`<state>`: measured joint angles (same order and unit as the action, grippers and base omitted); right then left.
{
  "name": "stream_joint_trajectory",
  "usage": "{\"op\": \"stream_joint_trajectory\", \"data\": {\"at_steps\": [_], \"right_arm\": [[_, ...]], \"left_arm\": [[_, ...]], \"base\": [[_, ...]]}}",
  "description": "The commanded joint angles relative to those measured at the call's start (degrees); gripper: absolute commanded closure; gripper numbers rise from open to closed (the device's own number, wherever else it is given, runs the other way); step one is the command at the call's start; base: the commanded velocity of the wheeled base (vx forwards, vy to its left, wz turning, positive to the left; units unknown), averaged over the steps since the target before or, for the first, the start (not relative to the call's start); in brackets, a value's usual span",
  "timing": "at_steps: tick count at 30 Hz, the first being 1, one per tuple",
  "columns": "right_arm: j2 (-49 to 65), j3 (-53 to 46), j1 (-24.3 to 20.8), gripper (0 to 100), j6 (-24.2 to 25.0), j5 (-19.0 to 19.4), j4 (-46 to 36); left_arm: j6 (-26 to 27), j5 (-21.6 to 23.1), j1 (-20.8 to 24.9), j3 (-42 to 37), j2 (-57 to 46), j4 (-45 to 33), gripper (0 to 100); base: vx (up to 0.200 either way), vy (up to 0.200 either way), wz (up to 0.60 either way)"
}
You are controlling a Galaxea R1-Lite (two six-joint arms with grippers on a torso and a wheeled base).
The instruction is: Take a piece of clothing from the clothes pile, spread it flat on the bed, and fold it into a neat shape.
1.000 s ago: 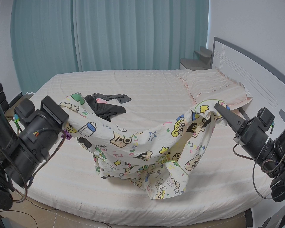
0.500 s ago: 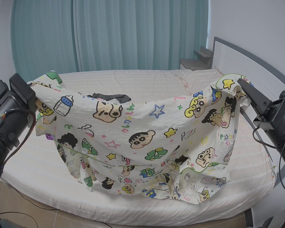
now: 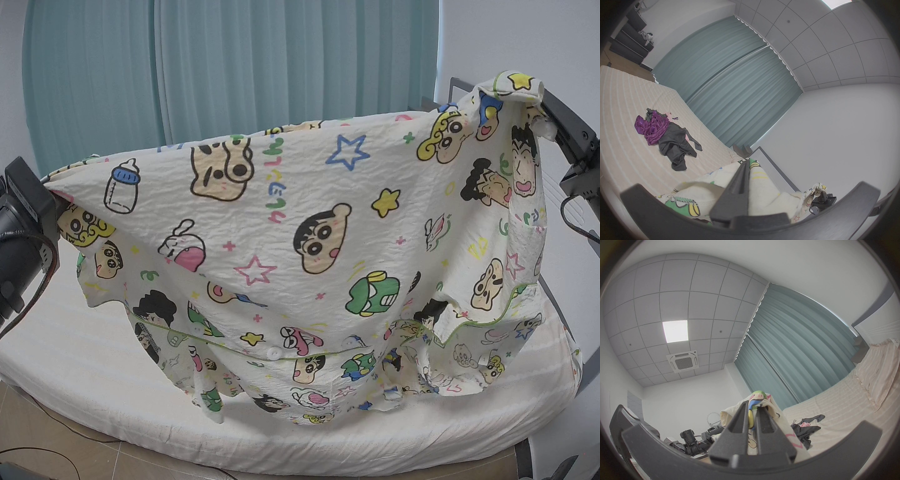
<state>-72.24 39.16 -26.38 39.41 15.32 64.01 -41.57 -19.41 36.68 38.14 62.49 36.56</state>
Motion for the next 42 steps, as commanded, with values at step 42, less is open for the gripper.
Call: {"op": "stream_joint_trajectory", "data": {"at_steps": [42], "right_arm": [[-44.39, 12.26, 15.66, 100, 6.55, -0.82, 9.9]], "left_arm": [[-12.92, 10.79, -14.62, 15.21, 49.13, 0.71, 100]], "base": [[0.1, 0.0, 0.0]]}}
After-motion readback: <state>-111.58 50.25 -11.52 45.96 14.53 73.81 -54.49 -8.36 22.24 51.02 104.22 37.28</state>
